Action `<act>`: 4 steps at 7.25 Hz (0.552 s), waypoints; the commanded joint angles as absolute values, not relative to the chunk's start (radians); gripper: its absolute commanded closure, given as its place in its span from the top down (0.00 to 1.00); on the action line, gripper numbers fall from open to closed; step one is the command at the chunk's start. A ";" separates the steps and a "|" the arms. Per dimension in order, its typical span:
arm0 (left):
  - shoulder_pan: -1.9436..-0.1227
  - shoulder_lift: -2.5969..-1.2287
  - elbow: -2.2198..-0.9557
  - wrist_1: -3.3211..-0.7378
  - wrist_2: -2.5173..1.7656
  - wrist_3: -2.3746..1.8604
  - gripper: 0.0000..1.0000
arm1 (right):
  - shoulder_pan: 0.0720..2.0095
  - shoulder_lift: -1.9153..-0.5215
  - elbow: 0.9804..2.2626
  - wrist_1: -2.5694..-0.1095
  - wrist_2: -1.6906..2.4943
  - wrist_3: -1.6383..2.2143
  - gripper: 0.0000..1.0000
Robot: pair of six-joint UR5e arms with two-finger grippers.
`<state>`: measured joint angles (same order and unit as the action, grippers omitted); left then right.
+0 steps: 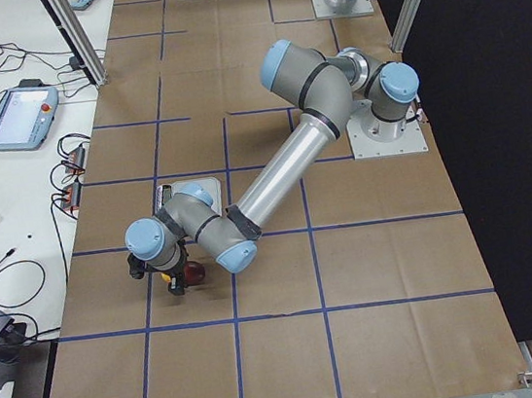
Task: Weigh mango
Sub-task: 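Lower the left gripper onto the mango and close it around it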
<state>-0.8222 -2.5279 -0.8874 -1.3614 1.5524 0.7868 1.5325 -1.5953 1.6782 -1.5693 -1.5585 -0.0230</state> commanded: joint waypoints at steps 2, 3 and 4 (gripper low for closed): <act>-0.822 -2.550 -0.881 -1.377 1.642 0.784 0.45 | 1.532 -1.595 1.678 -1.569 -1.559 -0.023 1.00; -0.825 -2.545 -0.881 -1.382 1.644 0.785 0.26 | 1.532 -1.595 1.678 -1.569 -1.559 -0.023 1.00; -0.834 -2.534 -0.879 -1.400 1.644 0.773 0.08 | 1.532 -1.595 1.678 -1.569 -1.559 -0.023 1.00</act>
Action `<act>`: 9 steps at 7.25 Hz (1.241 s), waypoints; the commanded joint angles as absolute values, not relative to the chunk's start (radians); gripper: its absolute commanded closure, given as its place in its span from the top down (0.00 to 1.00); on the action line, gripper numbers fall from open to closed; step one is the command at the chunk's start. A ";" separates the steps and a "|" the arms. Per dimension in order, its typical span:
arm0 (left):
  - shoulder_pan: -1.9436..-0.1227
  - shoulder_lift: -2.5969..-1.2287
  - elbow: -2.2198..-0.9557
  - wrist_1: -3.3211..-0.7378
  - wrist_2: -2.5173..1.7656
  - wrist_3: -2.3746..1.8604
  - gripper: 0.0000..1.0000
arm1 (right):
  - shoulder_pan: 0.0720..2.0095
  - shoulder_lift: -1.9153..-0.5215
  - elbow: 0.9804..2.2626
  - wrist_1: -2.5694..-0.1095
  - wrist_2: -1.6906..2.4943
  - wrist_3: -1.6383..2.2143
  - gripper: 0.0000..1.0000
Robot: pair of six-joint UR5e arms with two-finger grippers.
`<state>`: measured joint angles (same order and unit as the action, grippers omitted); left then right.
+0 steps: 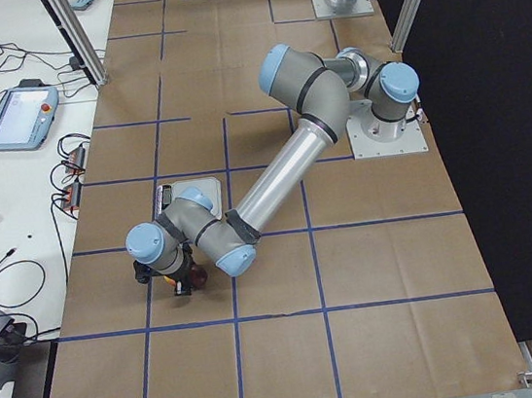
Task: Weigh mango
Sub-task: 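Carry the mango with the left gripper over the silver scale and lower it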
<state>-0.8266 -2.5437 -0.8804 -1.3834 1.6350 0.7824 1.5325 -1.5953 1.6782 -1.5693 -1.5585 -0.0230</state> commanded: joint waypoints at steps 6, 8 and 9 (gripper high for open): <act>-1.063 -2.225 -1.243 -1.479 1.637 0.619 0.08 | 1.532 -1.595 1.678 -1.569 -1.559 -0.023 1.00; -1.065 -2.233 -1.267 -1.398 1.637 0.615 0.08 | 1.532 -1.595 1.678 -1.569 -1.559 -0.023 1.00; -1.065 -2.247 -1.256 -1.397 1.635 0.614 0.08 | 1.532 -1.595 1.678 -1.569 -1.559 -0.023 1.00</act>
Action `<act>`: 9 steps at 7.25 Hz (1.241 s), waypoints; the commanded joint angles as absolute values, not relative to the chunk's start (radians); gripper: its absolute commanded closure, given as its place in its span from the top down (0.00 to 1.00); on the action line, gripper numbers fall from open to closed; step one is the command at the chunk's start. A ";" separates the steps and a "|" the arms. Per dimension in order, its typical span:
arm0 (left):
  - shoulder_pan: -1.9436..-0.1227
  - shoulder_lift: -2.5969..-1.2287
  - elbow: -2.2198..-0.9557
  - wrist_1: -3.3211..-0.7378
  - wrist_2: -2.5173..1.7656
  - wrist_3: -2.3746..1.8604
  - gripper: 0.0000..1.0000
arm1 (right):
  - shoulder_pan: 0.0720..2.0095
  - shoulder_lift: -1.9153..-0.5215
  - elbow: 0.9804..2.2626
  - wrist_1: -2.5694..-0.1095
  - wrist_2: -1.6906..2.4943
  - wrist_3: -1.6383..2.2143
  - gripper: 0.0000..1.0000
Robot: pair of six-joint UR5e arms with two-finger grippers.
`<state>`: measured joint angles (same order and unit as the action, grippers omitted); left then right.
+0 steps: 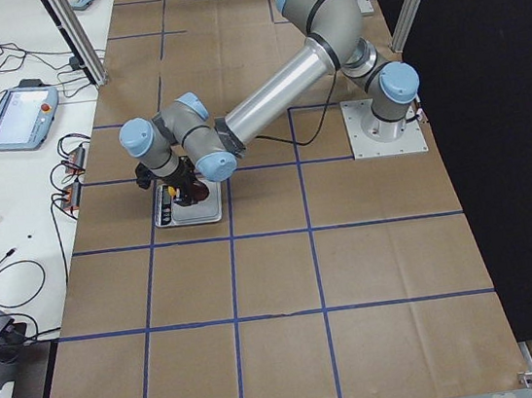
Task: Weigh mango
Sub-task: 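Carry the mango with the left gripper over the silver scale and lower it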
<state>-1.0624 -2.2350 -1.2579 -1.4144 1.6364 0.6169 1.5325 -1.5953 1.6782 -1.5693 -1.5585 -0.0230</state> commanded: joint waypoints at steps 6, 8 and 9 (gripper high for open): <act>-1.065 -2.263 -1.266 -1.333 1.635 0.618 0.84 | 1.532 -1.595 1.678 -1.569 -1.559 -0.023 1.00; -1.065 -2.252 -1.261 -1.345 1.634 0.615 1.00 | 1.532 -1.595 1.678 -1.569 -1.559 -0.023 1.00; -1.066 -2.232 -1.258 -1.348 1.638 0.612 1.00 | 1.532 -1.595 1.678 -1.569 -1.559 -0.023 1.00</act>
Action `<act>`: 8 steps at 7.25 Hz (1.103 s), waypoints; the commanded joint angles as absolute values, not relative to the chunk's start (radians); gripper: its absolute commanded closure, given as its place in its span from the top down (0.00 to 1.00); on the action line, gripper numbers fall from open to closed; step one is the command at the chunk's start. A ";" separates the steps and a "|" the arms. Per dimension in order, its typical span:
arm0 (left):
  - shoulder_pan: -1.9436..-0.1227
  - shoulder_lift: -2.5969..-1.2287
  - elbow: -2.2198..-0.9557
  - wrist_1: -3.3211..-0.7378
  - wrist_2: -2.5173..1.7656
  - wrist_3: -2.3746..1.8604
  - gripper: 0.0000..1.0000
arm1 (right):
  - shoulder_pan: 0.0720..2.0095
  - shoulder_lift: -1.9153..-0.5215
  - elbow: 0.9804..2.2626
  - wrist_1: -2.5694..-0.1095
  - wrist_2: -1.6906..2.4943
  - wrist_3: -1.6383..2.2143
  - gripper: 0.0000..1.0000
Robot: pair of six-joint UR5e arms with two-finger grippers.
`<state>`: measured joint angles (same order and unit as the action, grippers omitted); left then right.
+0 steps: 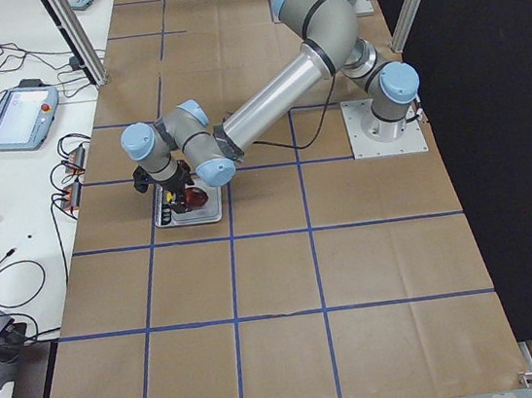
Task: Weigh mango
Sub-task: 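Open the left gripper to release the mango on the scale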
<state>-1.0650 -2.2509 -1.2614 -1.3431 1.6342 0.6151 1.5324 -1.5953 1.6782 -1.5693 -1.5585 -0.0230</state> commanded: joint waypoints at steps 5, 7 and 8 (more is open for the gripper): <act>-1.249 -1.865 -1.336 -1.580 1.634 0.244 1.00 | 1.532 -1.595 1.678 -1.569 -1.559 -0.023 1.00; -1.462 -1.766 -1.365 -1.578 1.632 0.047 1.00 | 1.532 -1.595 1.678 -1.569 -1.559 -0.023 1.00; -1.545 -1.725 -1.406 -1.585 1.556 0.019 1.00 | 1.532 -1.595 1.678 -1.569 -1.559 -0.023 1.00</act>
<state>-1.4371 -1.7780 -1.3691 -1.5780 1.6128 0.0769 1.5325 -1.5954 1.6782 -1.5693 -1.5585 -0.0230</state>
